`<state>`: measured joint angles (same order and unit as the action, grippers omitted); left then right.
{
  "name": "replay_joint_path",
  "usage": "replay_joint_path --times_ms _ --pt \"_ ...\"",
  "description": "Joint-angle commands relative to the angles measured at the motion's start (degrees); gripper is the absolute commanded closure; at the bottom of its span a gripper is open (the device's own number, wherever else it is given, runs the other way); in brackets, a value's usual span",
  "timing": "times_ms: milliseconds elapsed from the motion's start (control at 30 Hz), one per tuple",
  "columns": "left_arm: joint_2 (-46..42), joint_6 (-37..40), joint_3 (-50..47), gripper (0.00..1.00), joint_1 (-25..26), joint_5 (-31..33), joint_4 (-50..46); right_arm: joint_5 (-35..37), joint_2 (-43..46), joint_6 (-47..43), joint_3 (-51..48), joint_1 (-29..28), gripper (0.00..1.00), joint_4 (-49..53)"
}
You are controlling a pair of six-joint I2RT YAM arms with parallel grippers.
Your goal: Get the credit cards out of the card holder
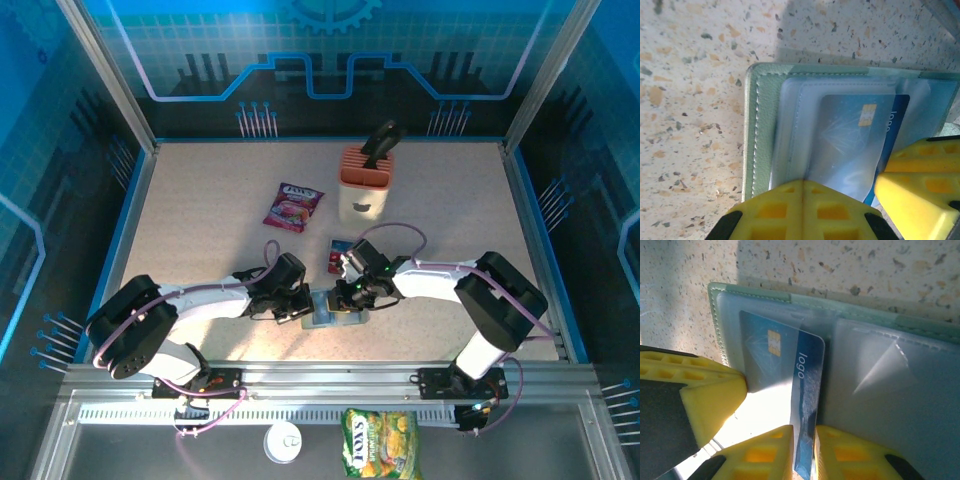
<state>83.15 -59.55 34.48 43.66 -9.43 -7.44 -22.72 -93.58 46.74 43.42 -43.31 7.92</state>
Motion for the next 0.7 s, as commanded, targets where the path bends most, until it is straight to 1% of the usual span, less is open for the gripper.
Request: replay_joint_path --times_ms 0,367,667 --pt "0.82 1.28 0.19 1.0 -0.3 0.47 -3.74 -2.06 0.96 0.99 -0.31 0.19 0.83 -1.72" --pt "0.87 1.28 0.08 1.0 -0.37 0.54 -3.8 -2.72 -0.9 1.52 -1.82 0.35 0.88 -4.39" --pt "0.29 1.19 -0.19 1.0 -0.36 0.77 -4.14 -1.64 2.66 0.42 -3.77 1.83 0.89 -2.3"
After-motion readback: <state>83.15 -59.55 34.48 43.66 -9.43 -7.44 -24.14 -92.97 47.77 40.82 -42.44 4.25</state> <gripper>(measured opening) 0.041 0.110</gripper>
